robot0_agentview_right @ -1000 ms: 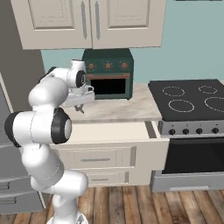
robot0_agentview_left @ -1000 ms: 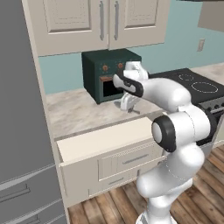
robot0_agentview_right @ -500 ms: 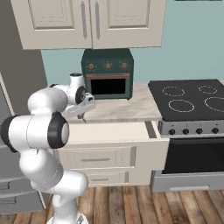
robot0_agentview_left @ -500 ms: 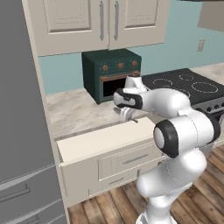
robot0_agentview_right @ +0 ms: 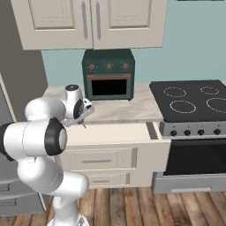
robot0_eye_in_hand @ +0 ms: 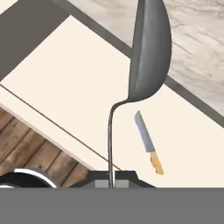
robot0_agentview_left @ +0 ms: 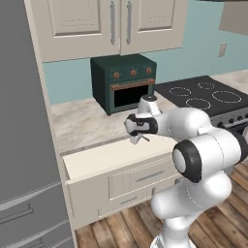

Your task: Pick up the metallic utensils from the counter and place them in the open drawer. Make sure not to pick up any wooden utensils.

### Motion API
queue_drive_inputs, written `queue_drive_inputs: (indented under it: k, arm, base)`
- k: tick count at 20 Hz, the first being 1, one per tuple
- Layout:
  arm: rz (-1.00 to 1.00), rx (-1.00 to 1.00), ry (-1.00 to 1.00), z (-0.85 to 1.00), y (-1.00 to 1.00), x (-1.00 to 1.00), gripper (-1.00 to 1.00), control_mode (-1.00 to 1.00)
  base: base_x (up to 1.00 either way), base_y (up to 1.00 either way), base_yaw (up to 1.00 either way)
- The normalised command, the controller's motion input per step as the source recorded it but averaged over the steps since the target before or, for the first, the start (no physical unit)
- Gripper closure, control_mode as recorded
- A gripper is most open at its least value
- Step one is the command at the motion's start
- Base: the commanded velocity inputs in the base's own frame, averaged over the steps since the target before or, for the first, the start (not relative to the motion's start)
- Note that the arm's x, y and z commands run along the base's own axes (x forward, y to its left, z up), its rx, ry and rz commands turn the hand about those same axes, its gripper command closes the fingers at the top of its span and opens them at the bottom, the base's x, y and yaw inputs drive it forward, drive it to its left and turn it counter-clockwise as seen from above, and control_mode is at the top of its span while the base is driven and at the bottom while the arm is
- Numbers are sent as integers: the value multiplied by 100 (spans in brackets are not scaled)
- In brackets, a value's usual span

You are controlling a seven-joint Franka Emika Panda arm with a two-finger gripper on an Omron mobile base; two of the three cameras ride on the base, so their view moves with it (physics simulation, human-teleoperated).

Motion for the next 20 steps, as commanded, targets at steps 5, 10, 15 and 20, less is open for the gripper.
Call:
queue_drive_inputs:
  k: [5, 10, 15, 20]
  arm:
    - [0, -3, 10, -27, 6, 24, 100, -100]
    - [0, -2, 7, -40, 0, 8, 100, -100]
    - [0, 0, 0, -29, 0, 0, 100, -100]
    - [1, 0, 4, -30, 0, 0, 100, -100]
  base:
    - [0, 0, 0]
    - [0, 0, 0]
    - [0, 0, 0]
    - [0, 0, 0]
